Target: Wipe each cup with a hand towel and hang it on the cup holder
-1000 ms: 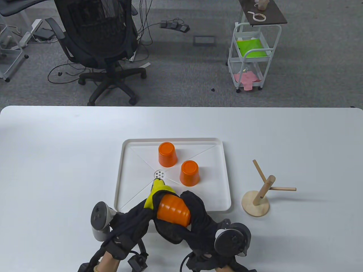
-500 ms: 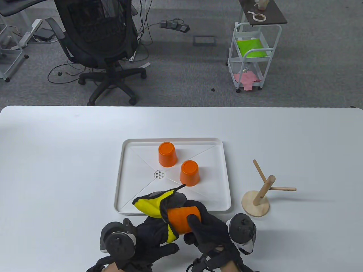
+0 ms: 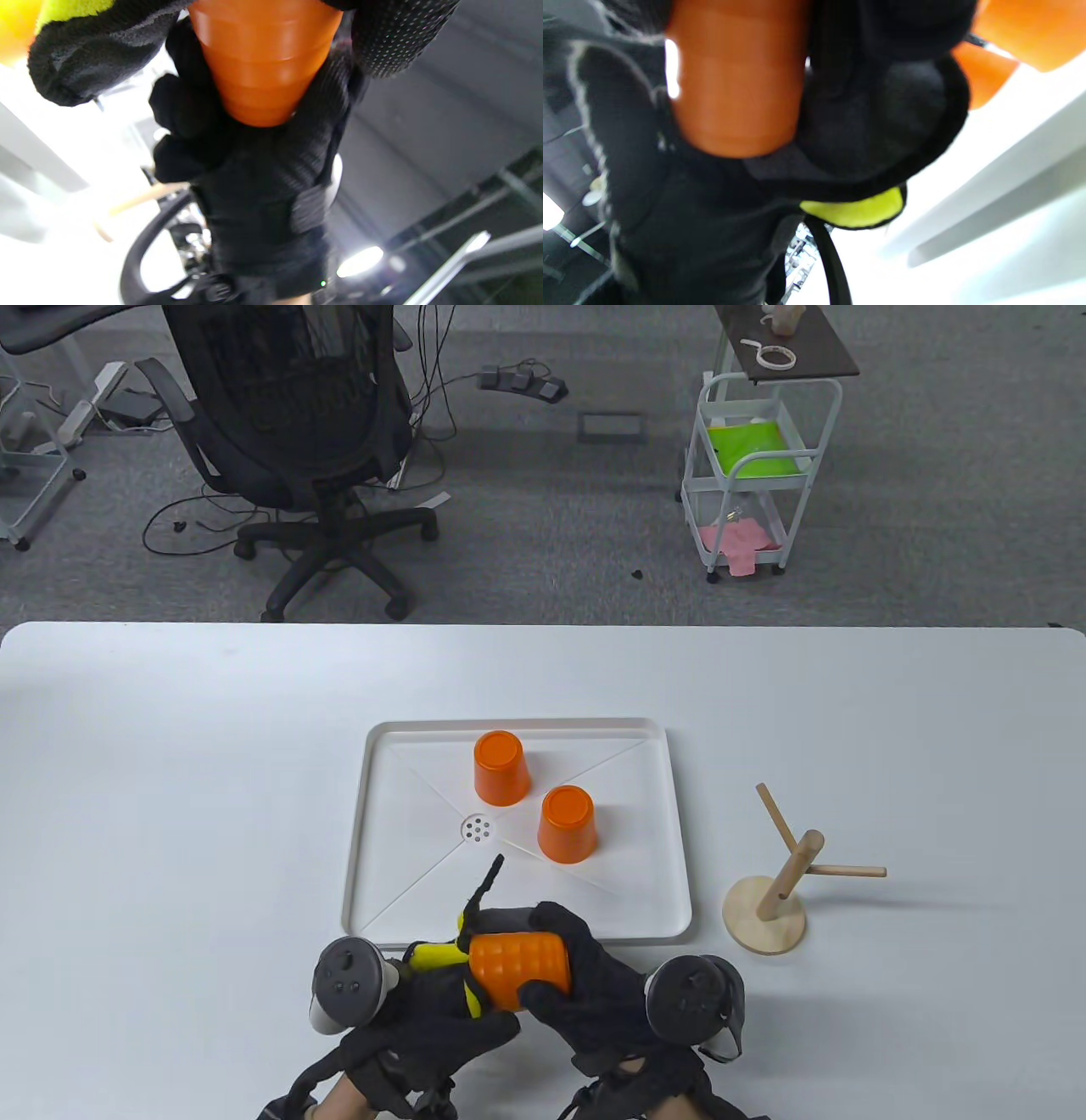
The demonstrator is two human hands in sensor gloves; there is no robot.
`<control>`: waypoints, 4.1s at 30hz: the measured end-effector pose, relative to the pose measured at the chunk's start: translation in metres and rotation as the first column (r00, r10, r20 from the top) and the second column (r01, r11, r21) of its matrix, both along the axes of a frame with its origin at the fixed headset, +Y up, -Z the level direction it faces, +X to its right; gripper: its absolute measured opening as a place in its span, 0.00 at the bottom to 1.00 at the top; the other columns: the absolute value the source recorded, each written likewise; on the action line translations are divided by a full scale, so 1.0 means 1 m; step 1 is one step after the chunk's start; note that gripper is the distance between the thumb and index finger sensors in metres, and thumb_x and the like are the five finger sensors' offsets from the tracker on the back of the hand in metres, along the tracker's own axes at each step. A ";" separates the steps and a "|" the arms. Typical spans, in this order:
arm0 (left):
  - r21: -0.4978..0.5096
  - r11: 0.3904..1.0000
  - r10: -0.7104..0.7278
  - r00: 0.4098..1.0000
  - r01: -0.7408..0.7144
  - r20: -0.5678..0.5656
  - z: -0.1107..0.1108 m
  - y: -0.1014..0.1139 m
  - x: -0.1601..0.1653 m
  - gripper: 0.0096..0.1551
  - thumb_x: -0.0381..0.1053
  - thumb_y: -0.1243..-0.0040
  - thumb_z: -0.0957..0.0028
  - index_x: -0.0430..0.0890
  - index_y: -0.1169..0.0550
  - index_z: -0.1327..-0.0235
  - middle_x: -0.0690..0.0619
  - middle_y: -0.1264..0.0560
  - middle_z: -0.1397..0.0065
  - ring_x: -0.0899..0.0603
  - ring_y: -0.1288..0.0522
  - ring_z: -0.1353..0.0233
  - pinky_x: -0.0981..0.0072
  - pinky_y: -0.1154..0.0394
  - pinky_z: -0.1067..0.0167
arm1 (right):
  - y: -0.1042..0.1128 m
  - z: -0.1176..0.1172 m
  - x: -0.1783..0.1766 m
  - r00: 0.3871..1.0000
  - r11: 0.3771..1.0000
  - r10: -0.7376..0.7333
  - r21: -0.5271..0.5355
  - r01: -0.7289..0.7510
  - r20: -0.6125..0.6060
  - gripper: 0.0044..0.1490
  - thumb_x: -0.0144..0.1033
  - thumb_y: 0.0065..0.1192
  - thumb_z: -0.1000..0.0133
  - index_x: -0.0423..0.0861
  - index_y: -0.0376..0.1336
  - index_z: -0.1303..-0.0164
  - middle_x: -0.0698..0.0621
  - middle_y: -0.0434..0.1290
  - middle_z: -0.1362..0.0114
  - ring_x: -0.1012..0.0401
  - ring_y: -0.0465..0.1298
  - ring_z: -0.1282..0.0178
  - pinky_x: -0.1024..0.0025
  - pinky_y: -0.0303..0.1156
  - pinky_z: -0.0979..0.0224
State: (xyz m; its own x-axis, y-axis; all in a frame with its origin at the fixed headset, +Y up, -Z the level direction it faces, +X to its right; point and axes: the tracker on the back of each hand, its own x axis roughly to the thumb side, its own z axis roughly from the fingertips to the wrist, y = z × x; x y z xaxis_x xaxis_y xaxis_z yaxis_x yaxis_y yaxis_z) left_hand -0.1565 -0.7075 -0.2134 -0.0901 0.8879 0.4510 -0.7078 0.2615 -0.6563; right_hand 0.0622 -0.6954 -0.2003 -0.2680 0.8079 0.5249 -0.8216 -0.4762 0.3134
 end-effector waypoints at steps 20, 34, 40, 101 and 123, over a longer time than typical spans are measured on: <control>-0.109 0.945 0.279 0.933 -0.309 -0.227 -0.020 -0.002 -0.052 0.29 0.67 0.61 0.31 0.55 0.36 0.22 0.56 0.32 0.15 0.49 0.37 0.17 0.36 0.45 0.22 | 0.016 0.010 0.021 0.975 0.970 -0.130 0.225 0.087 0.181 0.52 0.60 0.57 0.41 0.53 0.39 0.15 0.35 0.54 0.18 0.47 0.73 0.36 0.60 0.78 0.38; 0.474 0.803 -0.203 0.914 0.360 -0.350 0.023 0.013 0.000 0.30 0.67 0.58 0.37 0.59 0.36 0.22 0.64 0.35 0.12 0.57 0.41 0.13 0.40 0.53 0.16 | -0.014 -0.006 0.027 0.947 0.932 -0.205 -0.248 0.266 0.248 0.58 0.72 0.39 0.41 0.32 0.59 0.25 0.35 0.79 0.52 0.56 0.82 0.74 0.72 0.79 0.76; 0.501 0.767 -0.240 0.904 0.401 -0.355 0.028 0.013 0.006 0.34 0.72 0.55 0.41 0.59 0.33 0.24 0.65 0.33 0.13 0.59 0.39 0.15 0.40 0.51 0.17 | -0.015 -0.006 0.019 0.976 0.943 -0.153 -0.272 0.191 0.156 0.57 0.72 0.39 0.40 0.31 0.60 0.26 0.35 0.79 0.54 0.55 0.82 0.76 0.71 0.79 0.78; 0.021 0.999 0.038 0.891 -0.032 -0.453 -0.004 -0.004 -0.031 0.26 0.48 0.44 0.34 0.65 0.31 0.24 0.56 0.34 0.14 0.45 0.26 0.24 0.65 0.15 0.40 | -0.003 0.010 0.005 0.944 0.991 0.014 0.118 -0.056 0.328 0.49 0.53 0.61 0.40 0.55 0.40 0.16 0.33 0.49 0.17 0.40 0.65 0.28 0.51 0.71 0.27; -0.210 0.956 0.175 0.974 -0.202 -0.141 -0.010 -0.018 -0.023 0.55 0.77 0.47 0.39 0.68 0.65 0.17 0.35 0.65 0.11 0.17 0.57 0.20 0.22 0.40 0.35 | 0.008 0.022 -0.019 0.994 0.939 0.100 0.325 -0.110 0.046 0.48 0.45 0.67 0.42 0.63 0.43 0.18 0.39 0.45 0.13 0.40 0.59 0.20 0.48 0.65 0.19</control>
